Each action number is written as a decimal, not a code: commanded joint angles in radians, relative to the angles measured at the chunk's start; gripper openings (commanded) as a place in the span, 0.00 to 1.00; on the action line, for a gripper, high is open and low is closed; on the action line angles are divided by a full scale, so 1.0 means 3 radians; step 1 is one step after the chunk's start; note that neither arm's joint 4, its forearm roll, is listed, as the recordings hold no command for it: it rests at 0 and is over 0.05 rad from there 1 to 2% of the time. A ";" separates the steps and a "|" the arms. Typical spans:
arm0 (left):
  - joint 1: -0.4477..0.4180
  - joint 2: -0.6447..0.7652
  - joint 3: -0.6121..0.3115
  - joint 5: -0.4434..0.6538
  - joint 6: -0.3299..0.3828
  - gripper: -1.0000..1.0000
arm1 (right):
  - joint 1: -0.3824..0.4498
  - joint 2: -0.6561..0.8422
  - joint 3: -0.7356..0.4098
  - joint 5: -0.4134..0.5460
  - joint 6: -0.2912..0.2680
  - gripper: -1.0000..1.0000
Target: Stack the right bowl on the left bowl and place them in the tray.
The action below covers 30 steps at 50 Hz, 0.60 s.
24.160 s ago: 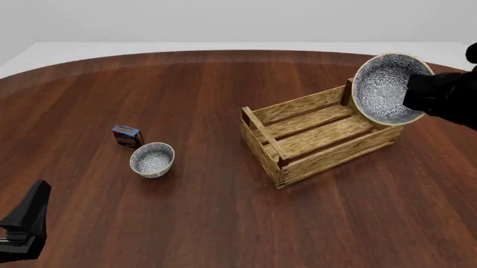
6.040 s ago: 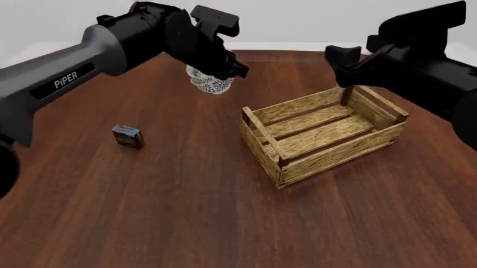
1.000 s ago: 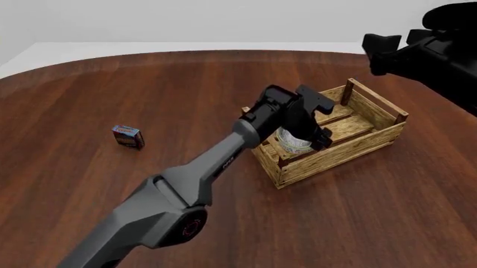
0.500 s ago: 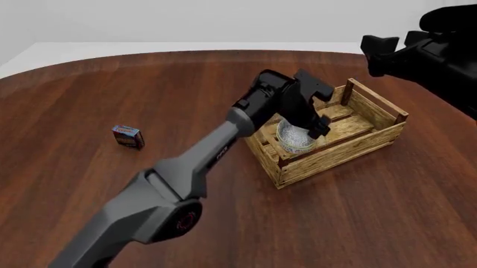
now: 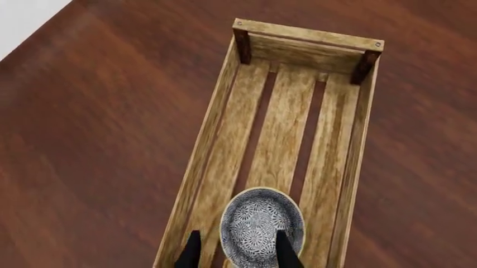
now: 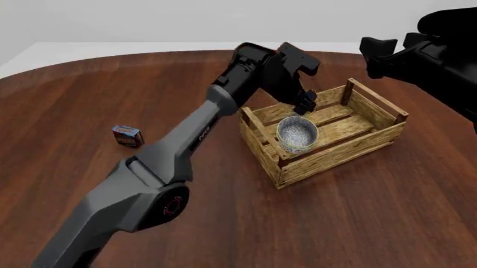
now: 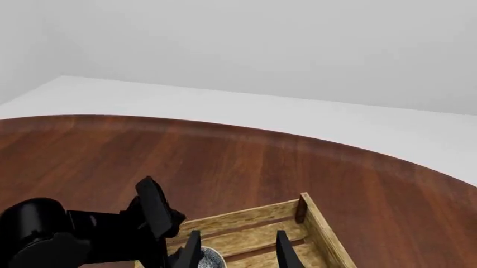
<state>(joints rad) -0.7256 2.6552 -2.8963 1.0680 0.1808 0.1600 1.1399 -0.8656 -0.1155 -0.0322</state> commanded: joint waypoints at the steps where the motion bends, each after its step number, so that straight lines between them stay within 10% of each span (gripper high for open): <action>1: 0.0198 -0.0278 0.0225 -0.0022 -0.0017 1.00 | 0.0056 -0.0001 -0.0023 0.0036 -0.0020 1.00; 30: 0.0628 -0.0359 0.0230 -0.0042 -0.0112 1.00 | 0.0073 0.0000 -0.0026 0.0044 -0.0036 1.00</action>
<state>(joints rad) -0.5925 2.6067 -2.8961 1.0644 0.1767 0.1630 1.1340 -0.8655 -0.1099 -0.0355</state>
